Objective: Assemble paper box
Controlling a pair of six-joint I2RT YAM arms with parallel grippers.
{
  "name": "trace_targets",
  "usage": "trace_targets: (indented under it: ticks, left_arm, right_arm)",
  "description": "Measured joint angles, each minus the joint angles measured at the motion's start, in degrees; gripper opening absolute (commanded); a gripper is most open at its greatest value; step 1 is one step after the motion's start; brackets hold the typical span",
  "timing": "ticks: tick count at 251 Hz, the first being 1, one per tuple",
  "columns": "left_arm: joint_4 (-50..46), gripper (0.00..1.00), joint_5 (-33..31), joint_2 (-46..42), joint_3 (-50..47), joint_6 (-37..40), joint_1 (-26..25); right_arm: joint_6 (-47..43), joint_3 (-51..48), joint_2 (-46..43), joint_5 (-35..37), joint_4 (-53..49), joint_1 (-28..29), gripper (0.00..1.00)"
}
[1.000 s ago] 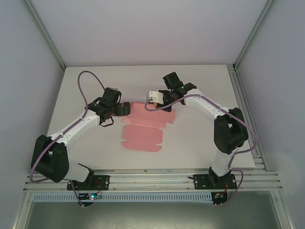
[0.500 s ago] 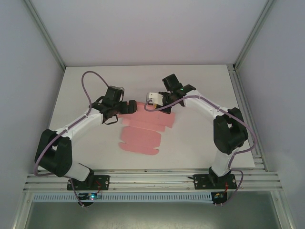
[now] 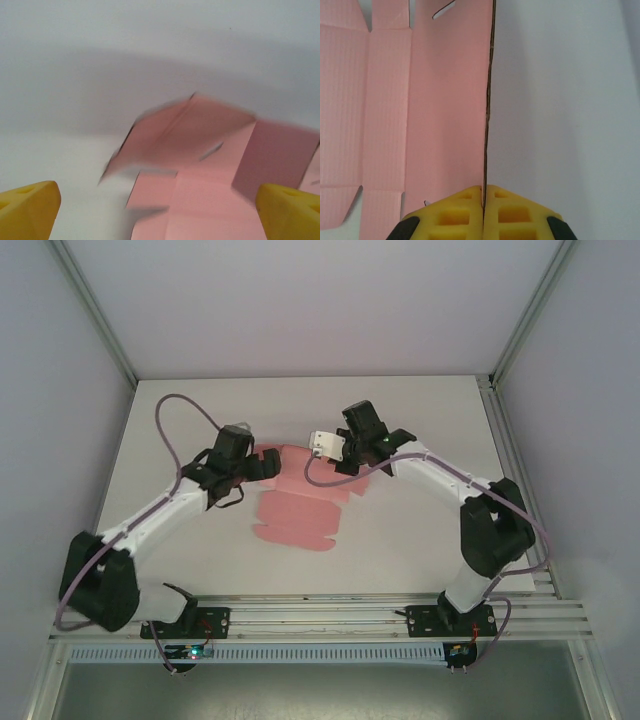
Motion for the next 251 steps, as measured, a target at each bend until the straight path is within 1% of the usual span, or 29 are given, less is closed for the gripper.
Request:
trace_targets:
  ticks: [14,33,47,65,95,116,159,182,217,251]
  left_arm:
    - [-1.3,1.00,-1.2,-4.1,-1.6,-0.3,0.1]
    - [-2.7,1.00,-2.7,-8.9,-3.6,-1.1,0.7]
    - [-3.1,1.00,-3.4,-11.1,-5.2,-2.1,2.1]
    - [-3.1,1.00,-3.4,-11.8,-7.7,-3.5,5.4]
    - [-2.2,1.00,-0.9,-9.2,-12.2,-5.4,11.6]
    - [-0.1,1.00,1.7,-6.1,-14.6,-6.2,13.9]
    - [7.4,1.00,7.4,-1.1,-15.9,-6.6,14.4]
    - [11.2,1.00,8.3,0.8,-15.8,-6.6,14.4]
    - [14.0,1.00,8.5,2.4,-15.6,-6.4,14.4]
    - [18.0,1.00,12.3,2.8,-15.6,-5.3,14.4]
  right_arm:
    - [0.6,-2.1,-2.0,1.7,2.9,0.0,0.00]
    - [1.1,-4.0,-4.0,2.3,5.0,0.1,0.00]
    - [1.3,-5.0,-5.3,2.2,6.1,0.1,0.00]
    - [1.6,-5.8,-6.4,1.7,6.7,0.1,0.00]
    - [2.3,-6.4,-7.0,0.8,7.1,0.1,0.00]
    - [2.7,-6.5,-7.0,-0.1,7.2,0.1,0.00]
    - [4.1,-7.1,-7.4,-3.5,7.6,-0.2,0.00]
    - [4.9,-7.2,-8.0,-5.6,7.6,-0.5,0.00]
    - [5.3,-7.4,-9.1,-7.2,7.5,-0.9,0.00]
    - [5.5,-7.4,-9.2,-7.3,7.5,-1.3,0.00]
